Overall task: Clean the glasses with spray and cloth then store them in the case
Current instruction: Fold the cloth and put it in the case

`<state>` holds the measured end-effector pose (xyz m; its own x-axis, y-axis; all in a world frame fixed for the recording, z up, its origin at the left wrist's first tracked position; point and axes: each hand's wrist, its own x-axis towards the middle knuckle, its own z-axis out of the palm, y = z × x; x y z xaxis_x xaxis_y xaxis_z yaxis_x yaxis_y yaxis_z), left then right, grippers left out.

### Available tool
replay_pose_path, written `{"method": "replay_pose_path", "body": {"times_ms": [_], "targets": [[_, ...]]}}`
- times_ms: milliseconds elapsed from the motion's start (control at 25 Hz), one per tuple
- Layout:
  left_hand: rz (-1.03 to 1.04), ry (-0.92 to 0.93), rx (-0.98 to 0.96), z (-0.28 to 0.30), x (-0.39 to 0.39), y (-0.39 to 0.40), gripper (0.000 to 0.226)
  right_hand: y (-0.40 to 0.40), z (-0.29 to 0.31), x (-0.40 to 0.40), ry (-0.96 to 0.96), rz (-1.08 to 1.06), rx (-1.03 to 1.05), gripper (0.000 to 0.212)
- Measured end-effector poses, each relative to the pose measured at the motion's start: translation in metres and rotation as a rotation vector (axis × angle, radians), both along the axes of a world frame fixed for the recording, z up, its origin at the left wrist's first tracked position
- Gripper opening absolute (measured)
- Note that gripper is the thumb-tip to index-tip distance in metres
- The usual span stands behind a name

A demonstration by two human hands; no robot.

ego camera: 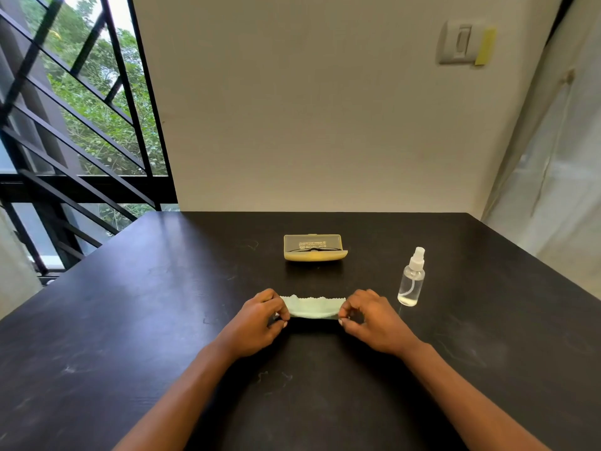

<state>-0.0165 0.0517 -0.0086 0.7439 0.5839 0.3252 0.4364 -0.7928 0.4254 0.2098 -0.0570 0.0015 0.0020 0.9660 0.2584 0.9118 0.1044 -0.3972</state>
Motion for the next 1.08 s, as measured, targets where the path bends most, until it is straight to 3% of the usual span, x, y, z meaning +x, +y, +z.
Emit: {"method": "replay_pose_path", "body": {"times_ms": [160, 400, 920, 1080], "targets": [[0.092, -0.079, -0.103, 0.0, 0.003, 0.001, 0.027, 0.005, 0.006, -0.003, 0.419, -0.104, -0.133, 0.021], [0.242, -0.177, -0.268, 0.0, 0.01, 0.005, 0.013, 0.015, 0.007, -0.002, 0.53, -0.273, -0.187, 0.009], [0.329, -0.096, -0.305, 0.007, 0.021, 0.018, 0.029, 0.026, 0.009, -0.003, 0.466, -0.335, -0.229, 0.008], [0.336, -0.114, -0.186, 0.002, 0.018, 0.017, 0.029, 0.023, 0.007, -0.003, 0.322, -0.278, -0.165, 0.01]]}}
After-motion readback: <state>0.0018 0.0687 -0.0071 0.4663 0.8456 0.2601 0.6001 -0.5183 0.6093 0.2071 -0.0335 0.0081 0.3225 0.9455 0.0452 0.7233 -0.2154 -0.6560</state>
